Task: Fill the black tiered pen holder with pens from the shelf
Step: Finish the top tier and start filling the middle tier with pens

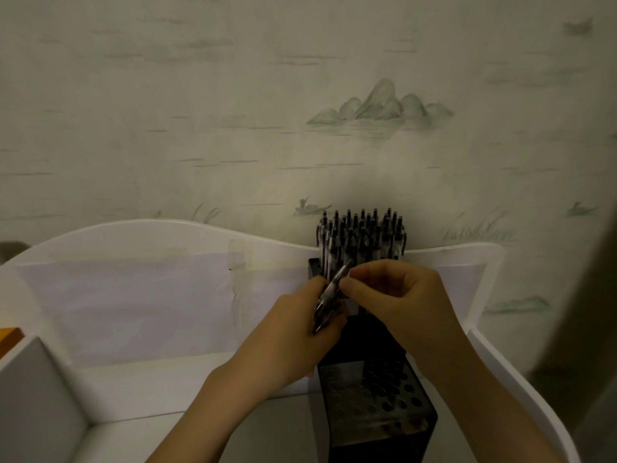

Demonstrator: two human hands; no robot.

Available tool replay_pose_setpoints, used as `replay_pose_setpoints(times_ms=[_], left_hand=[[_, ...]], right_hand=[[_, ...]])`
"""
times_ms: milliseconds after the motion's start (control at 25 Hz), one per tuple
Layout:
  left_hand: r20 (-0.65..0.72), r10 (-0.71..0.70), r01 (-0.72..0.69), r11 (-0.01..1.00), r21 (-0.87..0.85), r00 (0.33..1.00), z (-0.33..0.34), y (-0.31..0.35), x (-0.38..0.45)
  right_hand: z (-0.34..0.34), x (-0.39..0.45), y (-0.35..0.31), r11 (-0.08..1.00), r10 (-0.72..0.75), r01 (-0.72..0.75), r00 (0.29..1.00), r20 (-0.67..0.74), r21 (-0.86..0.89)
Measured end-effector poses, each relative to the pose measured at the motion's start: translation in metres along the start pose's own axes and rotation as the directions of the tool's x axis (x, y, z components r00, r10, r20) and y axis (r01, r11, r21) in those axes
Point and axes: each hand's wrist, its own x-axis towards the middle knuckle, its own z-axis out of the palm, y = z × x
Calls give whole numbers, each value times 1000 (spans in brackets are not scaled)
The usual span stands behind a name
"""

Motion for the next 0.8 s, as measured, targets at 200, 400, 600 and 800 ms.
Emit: replay_pose_setpoints(times_ms=[200,400,600,800], left_hand=[[-11,18,-18,999,40,1000,1,3,0],[-5,2,-2,1000,4,1000,-3,1,-3],[12,0,0,1000,-19,1000,-3,0,-1],[17,-2,2,1000,-16,1000,-3,0,2]], right_hand=[[-1,-2,-2,994,55,-53,998,-16,94],[-34,11,-24,946,108,-51,980,-166,319],[-58,27,-39,975,-208,221,897,-391,-10],[-53,36,-32,854,-442,295,847,-297,-429]])
